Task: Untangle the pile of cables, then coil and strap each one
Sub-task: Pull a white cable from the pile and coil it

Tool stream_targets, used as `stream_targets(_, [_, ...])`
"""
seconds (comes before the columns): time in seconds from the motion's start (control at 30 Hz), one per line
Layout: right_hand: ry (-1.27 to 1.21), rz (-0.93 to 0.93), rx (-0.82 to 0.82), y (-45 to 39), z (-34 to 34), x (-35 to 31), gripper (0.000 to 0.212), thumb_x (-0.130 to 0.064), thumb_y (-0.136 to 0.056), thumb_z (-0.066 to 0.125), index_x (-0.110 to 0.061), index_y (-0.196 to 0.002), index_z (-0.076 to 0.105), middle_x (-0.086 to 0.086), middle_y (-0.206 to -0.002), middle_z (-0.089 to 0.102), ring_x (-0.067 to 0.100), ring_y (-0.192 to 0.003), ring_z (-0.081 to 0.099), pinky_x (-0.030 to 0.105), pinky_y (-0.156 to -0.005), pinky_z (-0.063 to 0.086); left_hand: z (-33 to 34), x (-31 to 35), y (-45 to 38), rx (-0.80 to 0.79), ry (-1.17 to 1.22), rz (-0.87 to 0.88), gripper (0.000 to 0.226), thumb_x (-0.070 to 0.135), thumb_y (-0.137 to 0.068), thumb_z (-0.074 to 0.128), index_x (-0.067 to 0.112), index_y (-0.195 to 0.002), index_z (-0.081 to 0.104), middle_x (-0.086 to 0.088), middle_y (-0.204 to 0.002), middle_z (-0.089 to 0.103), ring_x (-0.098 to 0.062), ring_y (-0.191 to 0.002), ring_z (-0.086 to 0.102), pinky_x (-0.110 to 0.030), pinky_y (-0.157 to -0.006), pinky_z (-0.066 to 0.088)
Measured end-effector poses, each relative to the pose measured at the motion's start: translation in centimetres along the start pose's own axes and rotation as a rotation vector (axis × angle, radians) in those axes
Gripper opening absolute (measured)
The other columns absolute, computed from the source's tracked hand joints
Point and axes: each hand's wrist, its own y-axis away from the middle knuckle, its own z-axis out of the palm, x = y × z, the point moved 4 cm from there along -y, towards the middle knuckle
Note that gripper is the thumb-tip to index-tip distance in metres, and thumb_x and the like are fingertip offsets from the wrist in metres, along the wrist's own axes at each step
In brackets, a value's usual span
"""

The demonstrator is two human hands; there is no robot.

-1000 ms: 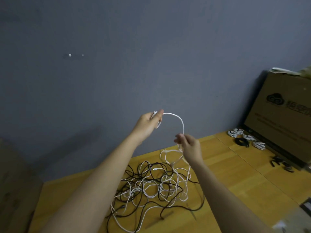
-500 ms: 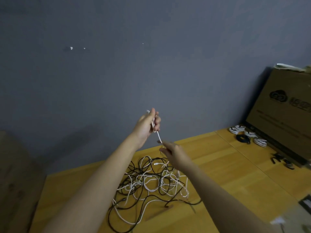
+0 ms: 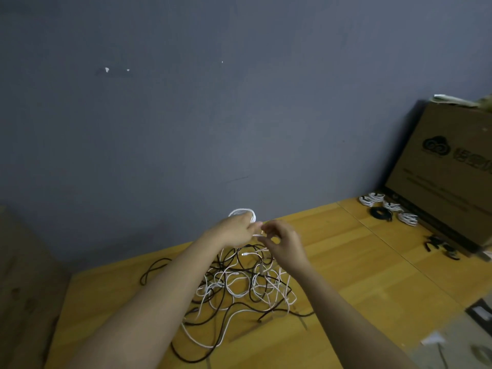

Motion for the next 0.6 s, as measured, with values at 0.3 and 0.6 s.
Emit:
stream_targets(0.3, [0.206,0.008,-0.068,0.3,-1.8,2.6,0.018,-0.015,-0.087,0.067,-0.018,-0.103,0.074,-0.011,-0.085,0.061,0.003,-0.069,0.056,0.016,-0.066,0.038,-0.7,-1.4,0.5,0.023,0.187,-0.037,0.038,0.032,-0.096,0.055,0.005,-0.123,0.055,-0.013,-0.133,0.055,-0.027,-0.121,0.051,-0.031,-0.096,0.039])
stream_targets(0.6, [0.219,0.507,0.283,2.6,-5.8,8.8,0.017,-0.011,-0.094,0.049,-0.007,-0.101,0.064,0.016,-0.088,0.065,0.021,-0.059,0.050,0.030,-0.053,0.033,-6.8,-5.6,1.1,0.689,0.237,-0.293,0.023,0.027,-0.098,0.047,0.008,-0.085,0.048,-0.008,-0.087,0.051,-0.038,-0.091,0.057,-0.035,-0.069,0.038])
